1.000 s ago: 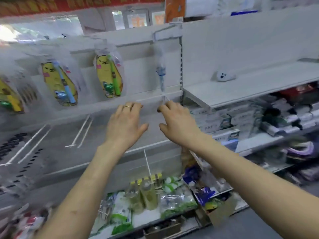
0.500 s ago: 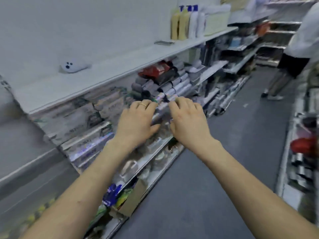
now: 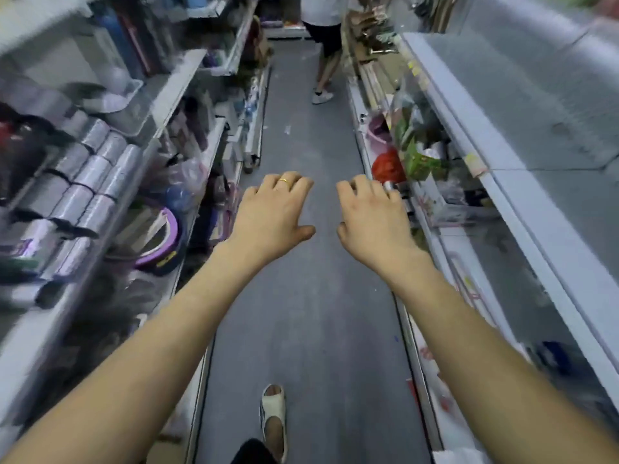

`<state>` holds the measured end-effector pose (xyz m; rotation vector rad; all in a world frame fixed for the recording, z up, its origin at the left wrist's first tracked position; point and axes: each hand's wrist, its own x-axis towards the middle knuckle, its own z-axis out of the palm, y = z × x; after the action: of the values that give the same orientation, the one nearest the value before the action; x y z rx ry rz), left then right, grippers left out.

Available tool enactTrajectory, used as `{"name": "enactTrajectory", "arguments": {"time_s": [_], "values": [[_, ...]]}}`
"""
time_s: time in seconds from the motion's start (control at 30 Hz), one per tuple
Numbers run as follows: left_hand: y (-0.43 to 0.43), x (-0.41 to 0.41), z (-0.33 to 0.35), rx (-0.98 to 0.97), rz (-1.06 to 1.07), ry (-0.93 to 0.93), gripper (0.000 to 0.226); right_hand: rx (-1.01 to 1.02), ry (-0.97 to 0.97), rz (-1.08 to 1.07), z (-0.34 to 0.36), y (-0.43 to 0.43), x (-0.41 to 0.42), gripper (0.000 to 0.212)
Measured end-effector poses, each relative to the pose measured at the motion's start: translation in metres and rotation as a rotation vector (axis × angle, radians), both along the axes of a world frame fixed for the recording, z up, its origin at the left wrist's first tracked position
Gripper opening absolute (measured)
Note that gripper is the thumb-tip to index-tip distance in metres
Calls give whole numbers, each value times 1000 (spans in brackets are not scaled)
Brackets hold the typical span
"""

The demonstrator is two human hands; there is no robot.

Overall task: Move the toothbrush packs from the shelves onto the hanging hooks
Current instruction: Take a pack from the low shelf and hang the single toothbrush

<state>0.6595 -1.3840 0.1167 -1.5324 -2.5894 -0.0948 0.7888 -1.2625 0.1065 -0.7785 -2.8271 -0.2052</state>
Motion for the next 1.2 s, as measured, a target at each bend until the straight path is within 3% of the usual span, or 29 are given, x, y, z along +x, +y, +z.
{"name": "enactTrajectory", "arguments": {"time_s": [0.23,0.47,0.73,0.93,1.2], "values": [[131,-90,3,-4,-285,-21,81,-20,15,-294,8,81,-55,56],[260,-146,9,47,-484,-36,74,-41,11,-505,17,178,-92,51],[403,-210,3,27,-562,-36,76,-107,-7,-615,13,314,-147,64],[498,-269,4,39,-561,-63,77,-143,9,-639,10,404,-196,61],[630,-302,-14,-14,-764,-52,76,-193,21,-855,-10,493,-228,63]]}}
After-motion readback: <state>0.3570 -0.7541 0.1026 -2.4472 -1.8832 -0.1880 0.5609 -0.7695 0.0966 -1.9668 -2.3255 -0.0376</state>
